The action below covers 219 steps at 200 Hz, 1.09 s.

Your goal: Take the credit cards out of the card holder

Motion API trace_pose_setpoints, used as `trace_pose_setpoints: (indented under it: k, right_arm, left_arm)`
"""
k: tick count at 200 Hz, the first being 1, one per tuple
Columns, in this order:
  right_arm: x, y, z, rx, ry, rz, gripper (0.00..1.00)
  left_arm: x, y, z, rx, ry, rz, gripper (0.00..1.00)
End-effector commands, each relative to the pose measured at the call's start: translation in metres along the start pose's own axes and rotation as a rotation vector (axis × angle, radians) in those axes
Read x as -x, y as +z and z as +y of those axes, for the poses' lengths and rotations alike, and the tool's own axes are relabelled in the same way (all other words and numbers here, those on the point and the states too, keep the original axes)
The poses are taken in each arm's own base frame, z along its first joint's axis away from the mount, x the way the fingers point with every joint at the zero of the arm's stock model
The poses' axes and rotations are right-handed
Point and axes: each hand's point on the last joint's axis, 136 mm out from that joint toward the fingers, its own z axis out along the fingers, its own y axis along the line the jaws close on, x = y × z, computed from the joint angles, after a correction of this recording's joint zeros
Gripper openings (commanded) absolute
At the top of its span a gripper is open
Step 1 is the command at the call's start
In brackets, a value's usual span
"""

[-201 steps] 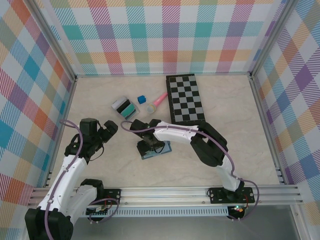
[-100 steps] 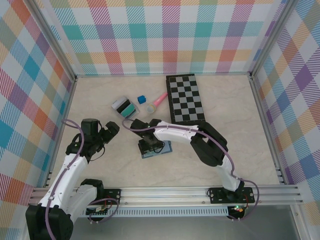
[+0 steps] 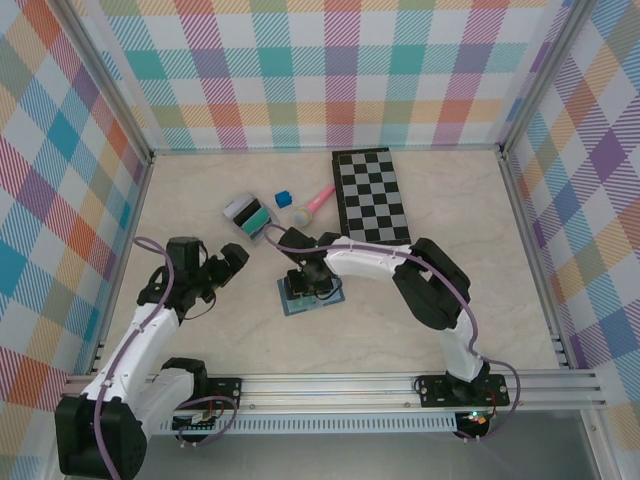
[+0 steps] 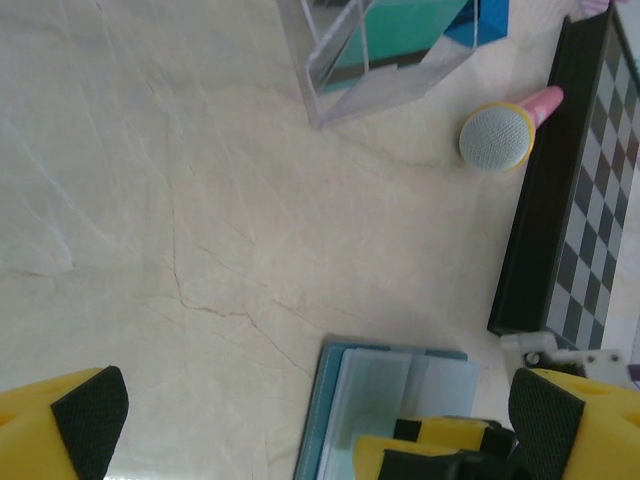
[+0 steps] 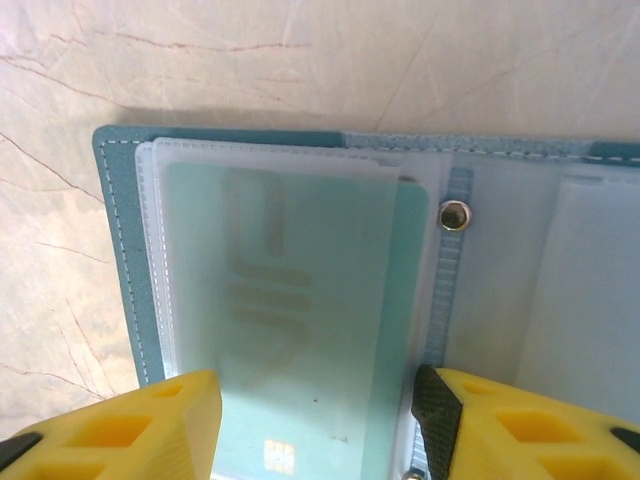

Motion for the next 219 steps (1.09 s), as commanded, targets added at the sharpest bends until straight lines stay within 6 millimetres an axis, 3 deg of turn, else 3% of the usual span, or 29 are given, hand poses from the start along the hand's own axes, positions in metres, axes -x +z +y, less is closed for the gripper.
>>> trace_pose_setpoints:
  k: [1, 21, 47, 90, 152, 219]
  right_arm:
    - [0.006, -0.008, 0.000, 0.045, 0.018, -0.016, 0.56]
    - [0.006, -0.010, -0.002, 0.049, 0.018, -0.012, 0.55]
    - [0.009, -0.011, -0.005, 0.048, 0.015, -0.013, 0.45]
    - [0.002, 0.005, -0.022, -0.009, 0.051, 0.030, 0.32]
    - [-0.006, 0.018, -0.039, -0.065, 0.106, 0.066, 0.24]
    - [-0.008, 0.021, -0.037, 0.010, 0.153, 0.084, 0.20]
  left_arm:
    - [-0.012, 0.008, -0.008, -0.065, -0.006, 0.068, 0.97]
    - [-0.021, 0.015, -0.011, -0.084, -0.006, 0.116, 0.89]
    - [-0.029, 0.026, -0.019, -0.102, 0.016, 0.157, 0.75]
    - [-0.047, 0.046, -0.033, -0.127, 0.036, 0.217, 0.54]
    - [-0.078, 0.078, -0.049, -0.123, 0.055, 0.303, 0.39]
    - [-0.099, 0.100, -0.056, -0.108, 0.072, 0.371, 0.29]
